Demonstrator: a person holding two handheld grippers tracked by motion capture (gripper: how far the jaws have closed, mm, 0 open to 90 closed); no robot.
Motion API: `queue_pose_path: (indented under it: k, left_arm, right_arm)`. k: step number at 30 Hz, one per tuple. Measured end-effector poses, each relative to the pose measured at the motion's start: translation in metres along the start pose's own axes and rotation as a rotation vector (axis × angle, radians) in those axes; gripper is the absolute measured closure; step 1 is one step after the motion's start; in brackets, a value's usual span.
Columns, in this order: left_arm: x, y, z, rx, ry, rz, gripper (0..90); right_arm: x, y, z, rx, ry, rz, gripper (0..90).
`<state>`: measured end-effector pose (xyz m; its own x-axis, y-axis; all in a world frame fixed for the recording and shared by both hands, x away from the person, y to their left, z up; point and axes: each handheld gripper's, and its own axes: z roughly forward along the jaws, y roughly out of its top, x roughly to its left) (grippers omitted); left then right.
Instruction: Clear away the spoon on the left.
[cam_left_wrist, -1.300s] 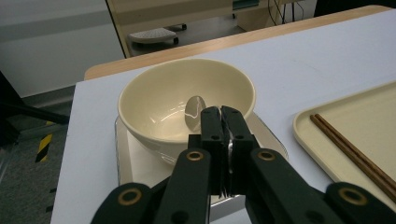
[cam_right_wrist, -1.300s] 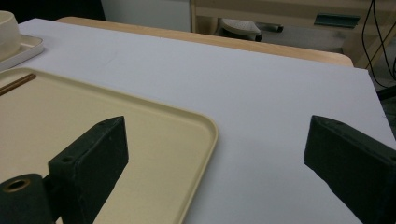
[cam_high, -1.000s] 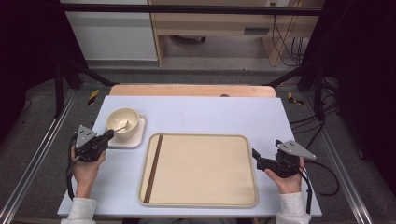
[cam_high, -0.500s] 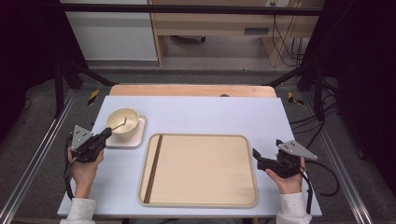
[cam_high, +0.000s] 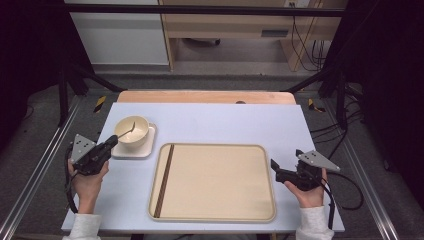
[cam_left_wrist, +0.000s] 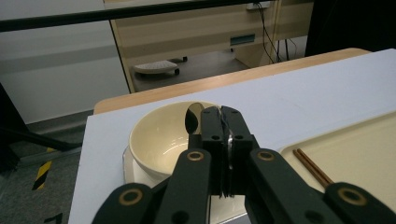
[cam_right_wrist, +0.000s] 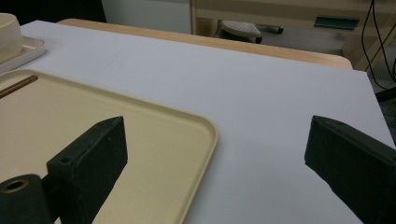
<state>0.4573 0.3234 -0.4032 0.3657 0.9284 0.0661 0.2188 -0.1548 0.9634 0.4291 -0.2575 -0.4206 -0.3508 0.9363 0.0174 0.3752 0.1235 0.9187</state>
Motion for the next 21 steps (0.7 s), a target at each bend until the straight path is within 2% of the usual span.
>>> queue_pose_path:
  k: [12, 21]
  left_arm:
    - [-0.006, 0.012, -0.015, -0.059, -0.001, 0.019, 89.0]
    - [-0.013, 0.016, -0.018, -0.068, -0.015, 0.037, 89.0]
  right_arm:
    - [0.0, 0.0, -0.001, -0.003, 0.0, 0.003, 6.3]
    - [0.0, 0.0, -0.001, -0.002, 0.0, 0.001, 6.3]
